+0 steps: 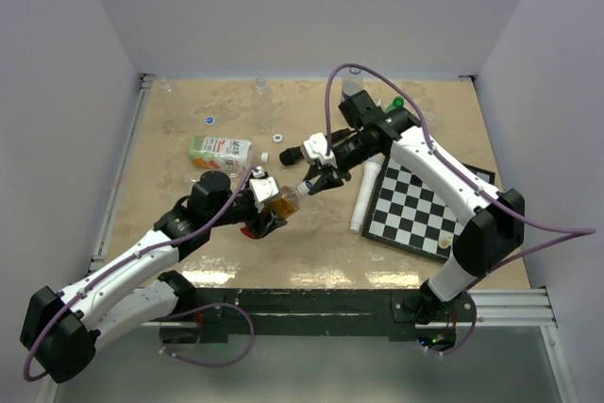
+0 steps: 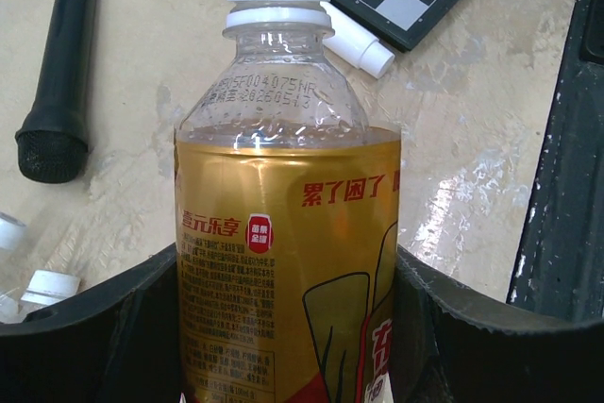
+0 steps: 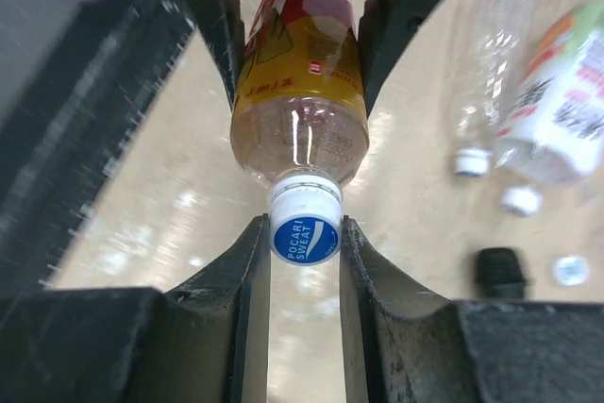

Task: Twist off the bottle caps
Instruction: Unscrew the bottle cap from the plastic bottle, then place the bottle cap at the center of the board, then place the plastic bottle at the center of the board.

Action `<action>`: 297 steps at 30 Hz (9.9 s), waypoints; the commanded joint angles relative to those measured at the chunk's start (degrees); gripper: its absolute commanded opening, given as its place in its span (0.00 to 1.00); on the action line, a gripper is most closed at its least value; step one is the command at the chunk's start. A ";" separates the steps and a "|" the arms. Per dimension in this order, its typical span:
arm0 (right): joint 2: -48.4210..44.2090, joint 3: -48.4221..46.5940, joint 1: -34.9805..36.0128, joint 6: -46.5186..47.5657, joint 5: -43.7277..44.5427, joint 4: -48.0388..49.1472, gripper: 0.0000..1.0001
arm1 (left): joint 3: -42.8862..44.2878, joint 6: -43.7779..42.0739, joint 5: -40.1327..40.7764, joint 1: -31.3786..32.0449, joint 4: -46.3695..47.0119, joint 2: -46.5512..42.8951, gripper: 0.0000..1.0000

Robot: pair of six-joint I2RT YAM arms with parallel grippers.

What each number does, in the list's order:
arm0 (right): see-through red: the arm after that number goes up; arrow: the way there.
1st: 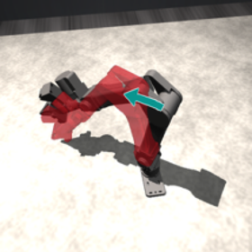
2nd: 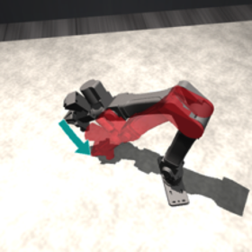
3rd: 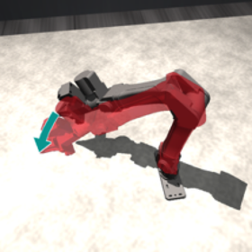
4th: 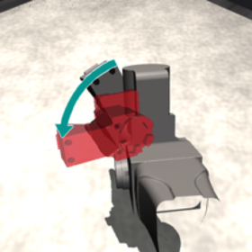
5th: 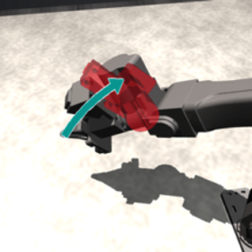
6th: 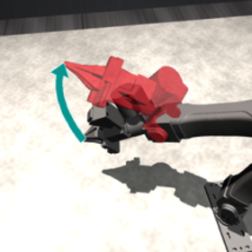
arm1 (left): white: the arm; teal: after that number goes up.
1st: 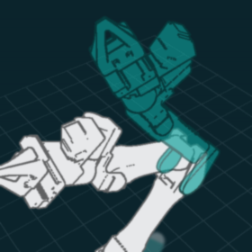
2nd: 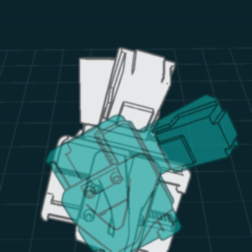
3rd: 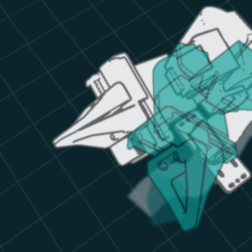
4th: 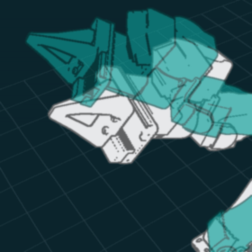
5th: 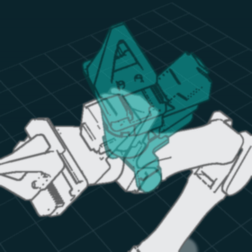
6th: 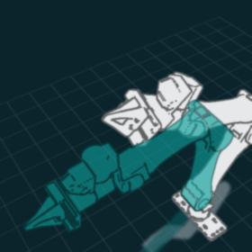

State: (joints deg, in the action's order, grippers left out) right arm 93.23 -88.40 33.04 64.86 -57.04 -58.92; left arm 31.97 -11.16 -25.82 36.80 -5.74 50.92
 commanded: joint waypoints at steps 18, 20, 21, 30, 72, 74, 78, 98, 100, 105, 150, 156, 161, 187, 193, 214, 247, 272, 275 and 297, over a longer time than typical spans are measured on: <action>-13.60 13.06 -5.69 15.62 -1.04 12.13 0.00 | 1.08 0.96 2.00 -0.41 4.42 -2.48 0.00; -14.13 16.22 -6.84 2.87 -2.99 20.02 0.00 | 1.69 2.10 4.37 -0.50 4.51 -3.97 0.00; -14.39 18.16 -6.93 -4.93 -2.99 25.64 0.00 | 1.70 2.71 5.34 -0.58 4.77 -5.37 0.00; -2.82 16.27 -2.46 -44.19 12.71 47.23 0.00 | 3.54 10.37 24.92 -6.56 13.38 -16.98 0.00; 39.31 -23.13 -3.94 -57.39 46.75 45.64 0.48 | 1.70 9.93 22.05 -6.83 14.97 -18.92 0.00; 38.52 -23.13 -3.94 -57.13 46.23 45.03 0.48 | 1.52 10.28 21.78 -6.83 14.97 -19.10 0.00; 31.60 -20.51 -3.94 -53.19 43.51 43.10 0.49 | 1.61 12.54 20.99 -6.83 14.62 -20.33 0.00; -16.15 33.73 -4.56 -52.55 -12.23 69.20 0.93 | -4.45 26.71 11.67 -5.34 32.97 -16.47 0.00; -15.80 33.73 -4.47 -52.64 -11.52 69.46 0.93 | -4.81 27.76 11.93 -4.55 35.08 -15.06 0.00; -15.62 35.05 -4.39 -55.28 -11.61 72.80 0.93 | -4.81 28.56 12.81 -2.44 40.00 -10.67 0.00; -12.02 37.95 -0.96 -70.92 -11.34 86.60 0.92 | -5.16 29.88 16.33 0.12 49.59 -2.31 0.00; -11.76 38.13 -0.52 -71.80 -11.61 87.57 0.92 | -5.16 30.23 16.42 0.21 50.21 -1.87 0.00; -11.67 38.13 -0.43 -72.33 -11.52 88.01 0.92 | -5.16 30.32 16.59 0.21 50.65 -1.52 0.00; -10.61 38.65 -0.43 -78.13 -10.99 93.28 0.93 | -5.51 31.99 18.00 0.12 52.93 0.32 0.00; -10.26 38.66 -0.43 -82.34 -10.38 95.82 0.93 | -6.12 32.87 18.97 0.20 54.77 1.29 0.00; -8.33 38.57 3.61 -94.92 3.50 100.40 0.93 | -4.98 39.89 21.60 1.52 68.49 12.45 0.00; -7.80 38.30 3.44 -91.67 6.59 100.05 0.34 | -6.21 41.22 21.25 2.93 69.03 11.32 0.18; -8.68 37.60 3.70 -75.06 4.92 90.12 0.24 | 27.44 29.44 4.12 -9.20 3.74 5.68 0.87; -8.68 37.60 3.70 -74.71 4.74 89.85 0.24 | 29.90 28.48 3.24 -9.20 1.35 7.26 0.75; -8.59 37.25 4.40 -72.68 3.69 87.92 0.22 | 32.37 25.49 1.74 -9.20 -0.77 9.64 0.15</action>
State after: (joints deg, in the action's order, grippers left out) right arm 85.56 -49.74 37.08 -9.19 -52.03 27.70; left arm 62.06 15.59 -23.42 27.83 -6.20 60.82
